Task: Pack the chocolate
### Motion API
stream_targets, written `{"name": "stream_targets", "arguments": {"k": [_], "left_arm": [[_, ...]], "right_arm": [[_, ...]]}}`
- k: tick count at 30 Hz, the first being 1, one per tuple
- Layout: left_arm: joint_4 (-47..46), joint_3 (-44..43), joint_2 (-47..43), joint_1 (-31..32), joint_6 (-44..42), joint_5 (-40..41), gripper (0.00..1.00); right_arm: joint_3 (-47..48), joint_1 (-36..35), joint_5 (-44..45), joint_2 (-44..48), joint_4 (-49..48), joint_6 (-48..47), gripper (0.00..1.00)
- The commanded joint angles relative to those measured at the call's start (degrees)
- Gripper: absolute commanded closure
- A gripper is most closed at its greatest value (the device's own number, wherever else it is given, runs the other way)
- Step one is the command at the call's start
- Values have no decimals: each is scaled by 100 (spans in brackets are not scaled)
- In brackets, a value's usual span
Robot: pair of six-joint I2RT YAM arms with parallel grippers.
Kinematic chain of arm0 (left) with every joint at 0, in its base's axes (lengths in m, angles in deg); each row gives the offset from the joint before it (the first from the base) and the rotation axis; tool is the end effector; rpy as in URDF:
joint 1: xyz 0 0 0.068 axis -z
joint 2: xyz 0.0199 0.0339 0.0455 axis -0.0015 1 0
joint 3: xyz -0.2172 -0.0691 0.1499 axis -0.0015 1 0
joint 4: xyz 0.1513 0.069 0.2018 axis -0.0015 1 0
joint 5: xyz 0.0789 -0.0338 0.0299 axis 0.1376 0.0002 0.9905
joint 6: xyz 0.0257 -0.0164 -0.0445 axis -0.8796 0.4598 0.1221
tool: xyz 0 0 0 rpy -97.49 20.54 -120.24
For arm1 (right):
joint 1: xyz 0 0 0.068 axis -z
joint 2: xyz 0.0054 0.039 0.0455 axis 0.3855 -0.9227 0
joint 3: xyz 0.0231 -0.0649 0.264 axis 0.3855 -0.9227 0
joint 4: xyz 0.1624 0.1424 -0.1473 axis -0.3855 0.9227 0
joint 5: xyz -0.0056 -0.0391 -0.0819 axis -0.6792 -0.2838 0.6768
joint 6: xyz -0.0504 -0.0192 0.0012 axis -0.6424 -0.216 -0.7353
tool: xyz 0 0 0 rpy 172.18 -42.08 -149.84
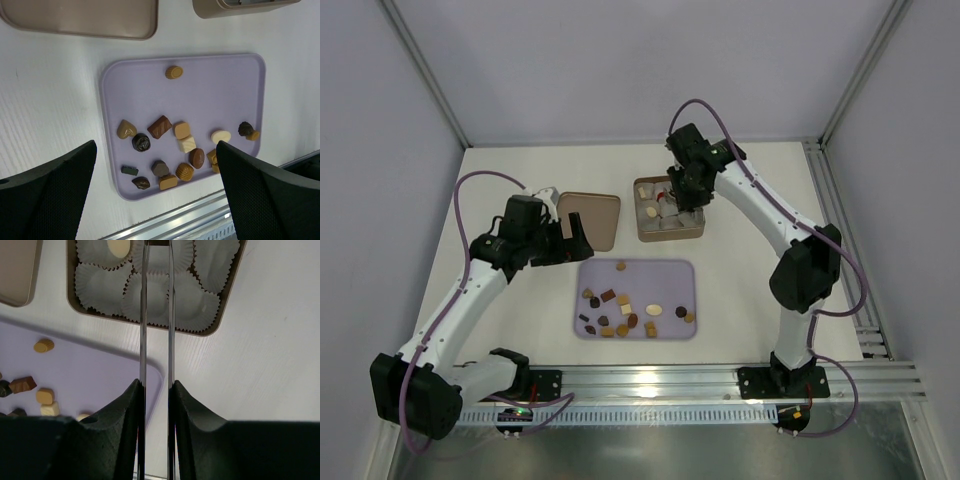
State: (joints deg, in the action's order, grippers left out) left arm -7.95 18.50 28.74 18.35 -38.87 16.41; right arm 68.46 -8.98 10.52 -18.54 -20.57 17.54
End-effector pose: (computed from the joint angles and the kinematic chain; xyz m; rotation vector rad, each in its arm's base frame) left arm 0.2128 -0.0775 0.2953 -0.0892 2.4587 -0.5886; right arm 0.3397 0.2038 0.3302 -0.4072 2.6084 0.0778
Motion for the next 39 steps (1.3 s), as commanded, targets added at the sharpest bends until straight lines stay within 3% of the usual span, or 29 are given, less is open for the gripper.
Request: {"name": "stream_targets", "arguments": {"k": [1, 29, 39], "left_arm": [[-64, 7, -119, 11, -48, -90, 0], [-64, 24, -128, 11, -48, -38, 0], [-64, 16, -110, 11, -40, -38, 0]], "right_arm": [[370, 46, 51, -141, -181, -135, 69], [-236, 99, -19, -238, -375, -171, 61], [-69, 81, -97, 323, -173, -153, 61]]}}
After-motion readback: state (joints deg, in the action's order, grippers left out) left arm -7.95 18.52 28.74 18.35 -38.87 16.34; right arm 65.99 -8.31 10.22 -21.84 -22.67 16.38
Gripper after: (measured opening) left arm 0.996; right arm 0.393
